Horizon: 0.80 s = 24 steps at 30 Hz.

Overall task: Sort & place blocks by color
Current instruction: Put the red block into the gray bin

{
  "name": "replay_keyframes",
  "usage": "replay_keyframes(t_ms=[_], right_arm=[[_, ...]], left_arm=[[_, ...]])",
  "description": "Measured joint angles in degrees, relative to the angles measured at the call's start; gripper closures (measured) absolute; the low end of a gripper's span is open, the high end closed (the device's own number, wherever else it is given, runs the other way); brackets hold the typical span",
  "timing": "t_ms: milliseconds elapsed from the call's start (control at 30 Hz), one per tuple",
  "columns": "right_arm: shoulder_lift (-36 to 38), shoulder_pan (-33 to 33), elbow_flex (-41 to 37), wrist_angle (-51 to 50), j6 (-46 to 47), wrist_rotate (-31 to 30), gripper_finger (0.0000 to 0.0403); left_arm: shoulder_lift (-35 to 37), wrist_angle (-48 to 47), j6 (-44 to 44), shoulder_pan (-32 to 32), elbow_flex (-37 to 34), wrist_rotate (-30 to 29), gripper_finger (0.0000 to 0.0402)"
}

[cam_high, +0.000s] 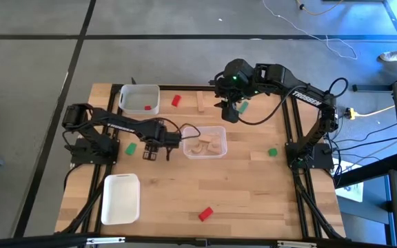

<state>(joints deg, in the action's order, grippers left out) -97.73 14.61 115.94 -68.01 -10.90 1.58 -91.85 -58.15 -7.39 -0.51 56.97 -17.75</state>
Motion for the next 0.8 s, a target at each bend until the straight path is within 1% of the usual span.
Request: replay_keyframes(t_ms=[133, 200, 367, 700, 800], right_arm=[[0.00, 0.00, 0.00, -0.04, -0.06, 0.00, 0.0233], [0.00, 0.00, 0.00, -0.04, -0.06, 0.00, 0.0233], [0.00, 0.00, 0.00, -0.04, -0.10, 0.00, 0.0233], [0.00, 0.00, 0.00, -0.04, -0.11, 0.00, 0.0233], [0.00, 0.00, 0.00, -0.03, -0.11, 0.00, 0.0233]], left_arm=[[0.00, 5.02, -3.87, -1.13, -4.26, 7.36, 0.0220], [0.00, 5.91, -5.68, -1.23, -5.17, 8.74, 0.0220], [0.00, 5.98, -9.53, -1.25, -4.69, 8.06, 0.0220], [0.00, 11.72, -21.43, -1.60, -4.41, 7.82, 0.0220], [0.00, 11.79, -21.81, -2.78, -4.41, 7.86, 0.0220]])
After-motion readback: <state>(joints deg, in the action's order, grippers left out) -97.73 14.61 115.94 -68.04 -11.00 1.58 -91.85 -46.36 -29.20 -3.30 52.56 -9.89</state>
